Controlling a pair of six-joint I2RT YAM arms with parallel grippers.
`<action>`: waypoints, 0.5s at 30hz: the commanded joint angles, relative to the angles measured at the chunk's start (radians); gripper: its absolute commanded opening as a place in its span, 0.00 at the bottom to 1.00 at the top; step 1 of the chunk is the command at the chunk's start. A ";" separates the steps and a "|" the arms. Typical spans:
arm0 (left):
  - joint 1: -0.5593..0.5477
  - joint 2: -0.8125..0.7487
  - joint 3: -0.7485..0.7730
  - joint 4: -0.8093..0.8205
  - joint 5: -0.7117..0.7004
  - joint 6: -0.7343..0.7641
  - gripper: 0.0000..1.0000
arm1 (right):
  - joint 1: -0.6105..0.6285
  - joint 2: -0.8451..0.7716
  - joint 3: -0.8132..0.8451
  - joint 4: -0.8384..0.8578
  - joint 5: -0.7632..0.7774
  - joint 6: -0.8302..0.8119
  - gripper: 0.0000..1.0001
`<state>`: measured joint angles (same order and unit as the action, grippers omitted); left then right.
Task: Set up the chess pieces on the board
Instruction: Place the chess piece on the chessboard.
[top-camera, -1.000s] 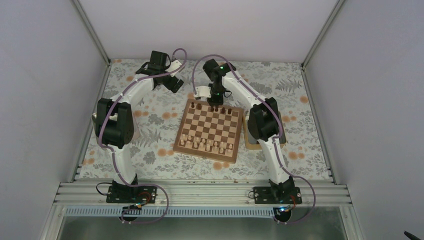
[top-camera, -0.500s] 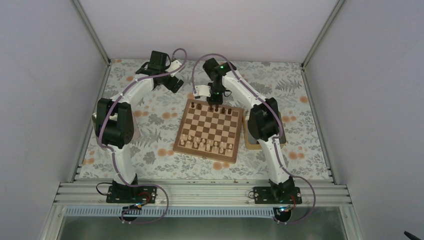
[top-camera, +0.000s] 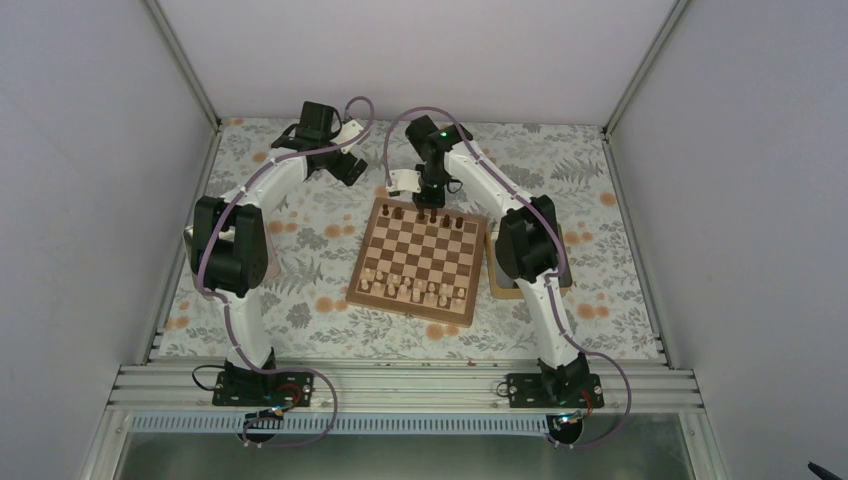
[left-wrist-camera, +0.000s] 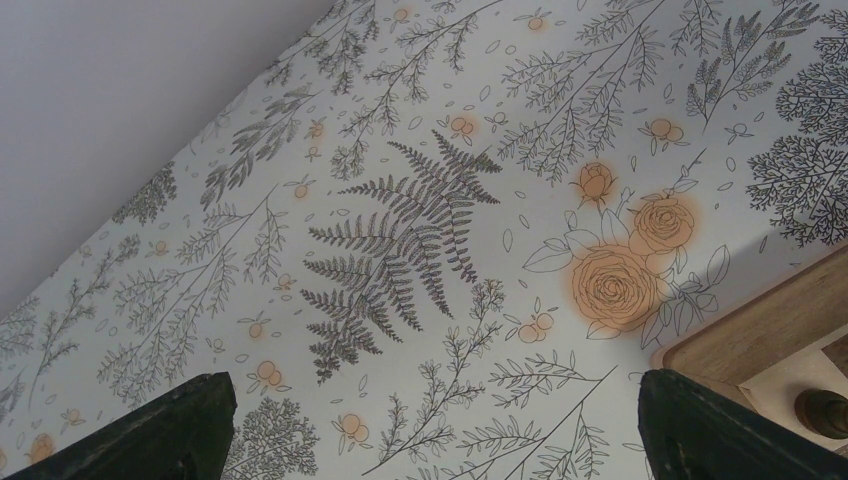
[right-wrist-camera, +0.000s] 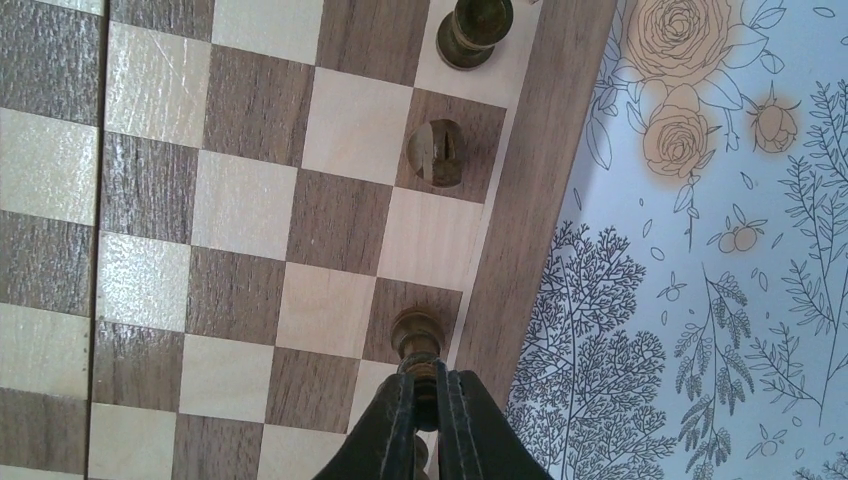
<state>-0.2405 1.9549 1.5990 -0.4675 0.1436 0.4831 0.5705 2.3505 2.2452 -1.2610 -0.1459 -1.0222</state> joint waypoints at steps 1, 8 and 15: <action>-0.007 -0.020 0.009 -0.008 0.018 0.005 1.00 | 0.009 0.032 0.017 0.005 -0.022 -0.014 0.08; -0.007 -0.019 0.009 -0.010 0.023 0.004 1.00 | 0.008 0.029 0.000 -0.005 -0.021 -0.011 0.11; -0.008 -0.018 0.010 -0.011 0.024 0.005 1.00 | 0.006 0.008 -0.021 0.017 -0.024 -0.008 0.14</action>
<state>-0.2409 1.9549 1.5990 -0.4706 0.1505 0.4831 0.5705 2.3646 2.2391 -1.2518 -0.1486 -1.0218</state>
